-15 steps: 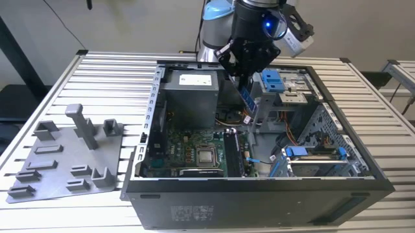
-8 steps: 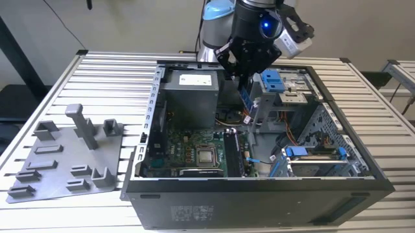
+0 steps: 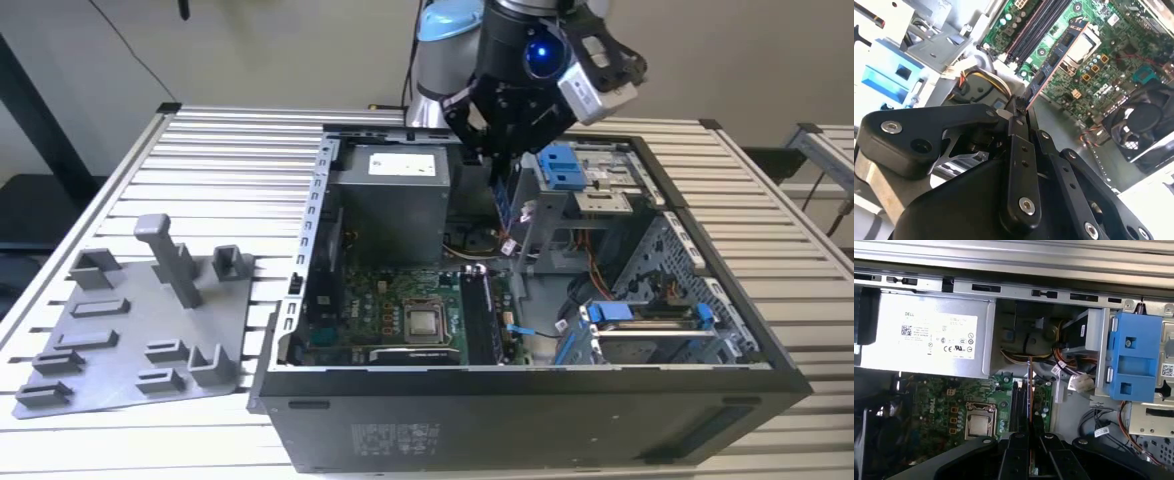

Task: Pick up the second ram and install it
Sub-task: 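Insert the second ram into the second slot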

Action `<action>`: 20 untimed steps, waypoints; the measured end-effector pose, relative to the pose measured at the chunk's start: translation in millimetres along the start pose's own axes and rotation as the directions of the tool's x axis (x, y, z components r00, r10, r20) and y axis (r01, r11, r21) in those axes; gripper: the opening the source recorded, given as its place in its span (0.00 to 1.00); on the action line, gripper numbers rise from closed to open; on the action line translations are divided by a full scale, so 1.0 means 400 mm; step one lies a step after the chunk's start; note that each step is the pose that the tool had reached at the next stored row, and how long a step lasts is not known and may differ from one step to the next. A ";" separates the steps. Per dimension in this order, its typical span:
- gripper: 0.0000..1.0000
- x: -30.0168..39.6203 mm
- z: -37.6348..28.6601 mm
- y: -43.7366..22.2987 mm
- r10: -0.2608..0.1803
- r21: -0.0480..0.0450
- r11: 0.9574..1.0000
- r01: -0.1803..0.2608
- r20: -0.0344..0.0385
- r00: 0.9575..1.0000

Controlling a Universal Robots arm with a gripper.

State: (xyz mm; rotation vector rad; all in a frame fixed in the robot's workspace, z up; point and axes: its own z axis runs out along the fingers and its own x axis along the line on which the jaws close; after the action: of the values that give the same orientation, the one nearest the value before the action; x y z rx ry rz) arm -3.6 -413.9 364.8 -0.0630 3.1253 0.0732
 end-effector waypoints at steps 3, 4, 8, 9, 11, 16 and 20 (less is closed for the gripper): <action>0.15 0.002 0.000 0.000 0.017 0.000 1.000 -0.017 0.001 1.000; 0.15 0.002 0.000 0.000 0.017 0.000 1.000 -0.017 0.001 1.000; 0.15 0.002 0.000 0.000 0.017 0.000 1.000 -0.017 0.001 1.000; 0.15 0.002 0.000 0.000 0.017 0.000 1.000 -0.017 0.001 1.000; 0.15 0.002 0.003 0.000 0.017 0.001 1.000 -0.017 0.001 1.000; 0.15 0.005 0.015 -0.001 0.017 0.001 1.000 -0.017 0.001 1.000; 0.15 0.008 0.026 -0.003 0.017 0.001 1.000 -0.017 0.001 1.000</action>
State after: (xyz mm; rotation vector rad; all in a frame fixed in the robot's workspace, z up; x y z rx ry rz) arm -6.6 -414.9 354.2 -0.0360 3.1252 0.0725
